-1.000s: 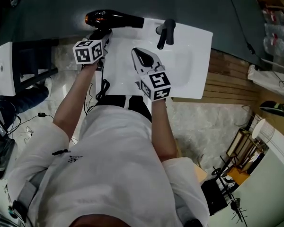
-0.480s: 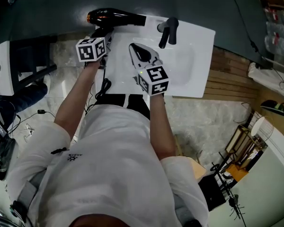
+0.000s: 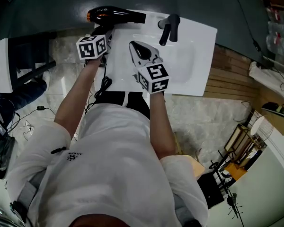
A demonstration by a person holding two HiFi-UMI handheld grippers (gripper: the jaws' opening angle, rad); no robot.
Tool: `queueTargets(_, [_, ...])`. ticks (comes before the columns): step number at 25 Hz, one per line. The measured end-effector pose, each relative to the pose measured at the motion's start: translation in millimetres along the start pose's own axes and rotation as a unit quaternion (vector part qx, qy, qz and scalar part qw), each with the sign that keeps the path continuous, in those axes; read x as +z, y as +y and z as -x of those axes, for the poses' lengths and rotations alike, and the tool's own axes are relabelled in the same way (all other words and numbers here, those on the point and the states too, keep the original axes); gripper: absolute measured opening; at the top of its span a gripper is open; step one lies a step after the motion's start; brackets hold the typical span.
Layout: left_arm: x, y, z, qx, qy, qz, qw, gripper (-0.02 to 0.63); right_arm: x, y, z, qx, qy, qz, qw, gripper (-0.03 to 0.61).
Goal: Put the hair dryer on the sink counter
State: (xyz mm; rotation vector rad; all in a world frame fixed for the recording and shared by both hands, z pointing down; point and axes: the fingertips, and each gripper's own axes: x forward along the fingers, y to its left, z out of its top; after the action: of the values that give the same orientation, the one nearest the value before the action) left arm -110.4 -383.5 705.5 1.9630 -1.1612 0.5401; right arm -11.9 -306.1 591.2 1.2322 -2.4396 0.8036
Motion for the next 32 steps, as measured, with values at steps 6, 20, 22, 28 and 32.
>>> queueTargets(6, [-3, 0, -4, 0.026, 0.002, -0.011, 0.9996, 0.173, -4, -2, 3, 0.000, 0.001, 0.000, 1.000, 0.008])
queueTargets(20, [-7, -2, -13, 0.086, 0.003, -0.046, 0.9952, 0.173, -12, -11, 16, 0.008, 0.005, 0.001, 1.000, 0.008])
queueTargets(22, [-8, -2, -13, 0.091, 0.003, -0.050, 0.9946, 0.173, -13, -11, 17, 0.010, 0.005, 0.002, 1.000, 0.008])
queueTargets(28, [-6, -3, -11, 0.111, 0.001, -0.066, 0.9917, 0.173, -13, -9, 23, 0.016, 0.006, 0.005, 1.000, 0.008])
queueTargets(32, [-6, -2, -12, 0.111, 0.000, -0.070, 0.9913, 0.173, -14, -10, 25, 0.019, 0.007, 0.005, 1.000, 0.008])
